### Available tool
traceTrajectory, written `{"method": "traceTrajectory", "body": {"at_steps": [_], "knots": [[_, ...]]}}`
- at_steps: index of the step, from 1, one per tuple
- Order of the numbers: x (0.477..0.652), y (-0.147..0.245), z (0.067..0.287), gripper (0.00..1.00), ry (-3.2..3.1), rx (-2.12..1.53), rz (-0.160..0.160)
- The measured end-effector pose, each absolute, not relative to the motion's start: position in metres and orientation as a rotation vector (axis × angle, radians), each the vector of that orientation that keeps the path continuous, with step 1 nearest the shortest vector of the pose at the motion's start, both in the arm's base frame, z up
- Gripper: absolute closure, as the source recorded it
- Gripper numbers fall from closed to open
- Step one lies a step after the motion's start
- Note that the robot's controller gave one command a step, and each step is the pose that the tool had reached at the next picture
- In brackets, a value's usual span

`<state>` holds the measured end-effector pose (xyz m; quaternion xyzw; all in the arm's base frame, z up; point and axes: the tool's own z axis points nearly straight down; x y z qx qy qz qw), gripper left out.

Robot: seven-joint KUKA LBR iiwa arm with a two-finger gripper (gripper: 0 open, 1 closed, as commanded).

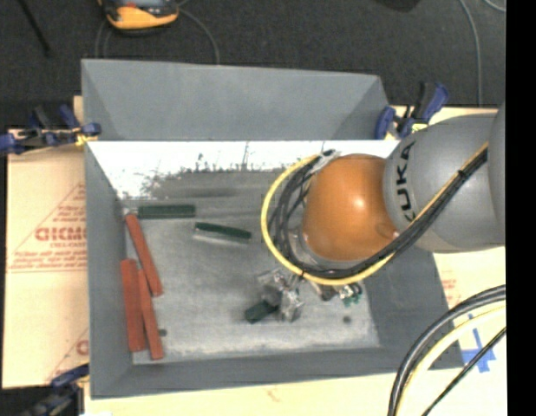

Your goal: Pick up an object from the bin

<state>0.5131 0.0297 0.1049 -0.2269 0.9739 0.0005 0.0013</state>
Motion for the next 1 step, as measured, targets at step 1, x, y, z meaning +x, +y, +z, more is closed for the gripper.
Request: {"method": "traceTrajectory", "body": {"at_steps": [1], "knots": [[0.5411,0.0419,0.2510,1.00,3.055,-0.714,0.000]]}}
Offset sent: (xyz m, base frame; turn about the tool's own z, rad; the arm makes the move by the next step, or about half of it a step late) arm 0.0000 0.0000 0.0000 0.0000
